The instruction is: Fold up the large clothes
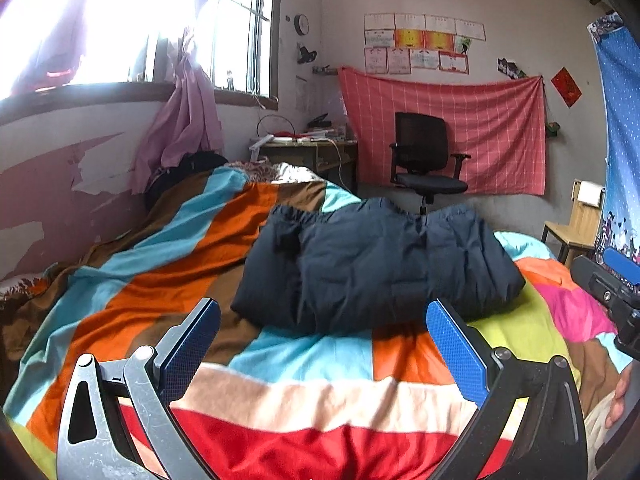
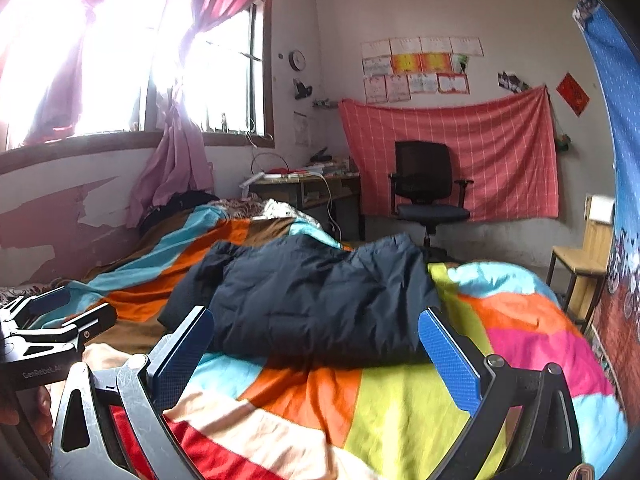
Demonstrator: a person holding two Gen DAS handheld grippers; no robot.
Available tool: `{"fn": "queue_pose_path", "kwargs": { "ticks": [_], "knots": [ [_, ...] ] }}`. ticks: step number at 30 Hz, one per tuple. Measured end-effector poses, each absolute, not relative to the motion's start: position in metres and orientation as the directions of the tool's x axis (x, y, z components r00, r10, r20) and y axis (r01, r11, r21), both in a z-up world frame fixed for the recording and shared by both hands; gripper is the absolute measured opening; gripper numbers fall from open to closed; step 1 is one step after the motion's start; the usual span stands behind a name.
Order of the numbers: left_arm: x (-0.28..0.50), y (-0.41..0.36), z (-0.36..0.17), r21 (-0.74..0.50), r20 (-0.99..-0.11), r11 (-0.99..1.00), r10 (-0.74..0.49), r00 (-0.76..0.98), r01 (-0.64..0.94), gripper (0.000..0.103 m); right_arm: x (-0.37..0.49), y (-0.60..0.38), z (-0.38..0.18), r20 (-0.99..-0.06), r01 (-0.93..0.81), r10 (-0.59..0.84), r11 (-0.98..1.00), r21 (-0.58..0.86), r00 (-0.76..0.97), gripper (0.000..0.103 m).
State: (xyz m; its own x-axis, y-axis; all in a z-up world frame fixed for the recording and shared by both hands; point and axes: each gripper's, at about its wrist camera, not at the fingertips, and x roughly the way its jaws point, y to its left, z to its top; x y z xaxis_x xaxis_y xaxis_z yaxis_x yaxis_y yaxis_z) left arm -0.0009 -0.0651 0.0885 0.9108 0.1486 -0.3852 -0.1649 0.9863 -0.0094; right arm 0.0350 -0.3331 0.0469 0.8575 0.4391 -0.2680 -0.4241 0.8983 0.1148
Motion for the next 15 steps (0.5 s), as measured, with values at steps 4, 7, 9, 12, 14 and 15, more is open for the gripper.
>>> {"fn": "queue_pose_path", "kwargs": {
  "ticks": [4,7,9,12,14,15],
  "knots": [
    [0.0,-0.065,0.08,-0.015,-0.413,0.986,0.144,0.899,-0.164,0.101,0.031,-0.332,0.032,-0.292,-0.423,0.439,0.898,0.118,0.85,0.103],
    [-0.001,-0.064,0.077,-0.019,-0.417,0.986,0.143,0.898,-0.166,0.101,0.028,-0.332,0.02,-0.308,-0.419,0.431,0.902,0.108,0.848,0.103],
    [-0.002,-0.064,0.076,-0.017,-0.416,0.986,0.146,0.898,-0.168,0.101,0.028,-0.333,0.015,-0.318,-0.418,0.43,0.902,0.112,0.845,0.103],
    [-0.002,-0.063,0.07,-0.009,-0.43,0.986,0.145,0.891,-0.165,0.101,0.029,-0.334,0.012,-0.33,-0.413,0.429,0.903,0.12,0.841,0.103],
    [0.0,-0.064,0.066,0.004,-0.446,0.986,0.15,0.882,-0.165,0.101,0.029,-0.334,0.012,-0.33,-0.413,0.43,0.902,0.122,0.841,0.103],
    [0.0,-0.064,0.063,0.006,-0.451,0.986,0.149,0.88,-0.164,0.101,0.029,-0.334,0.011,-0.332,-0.414,0.429,0.902,0.121,0.84,0.103]
  ]
}}
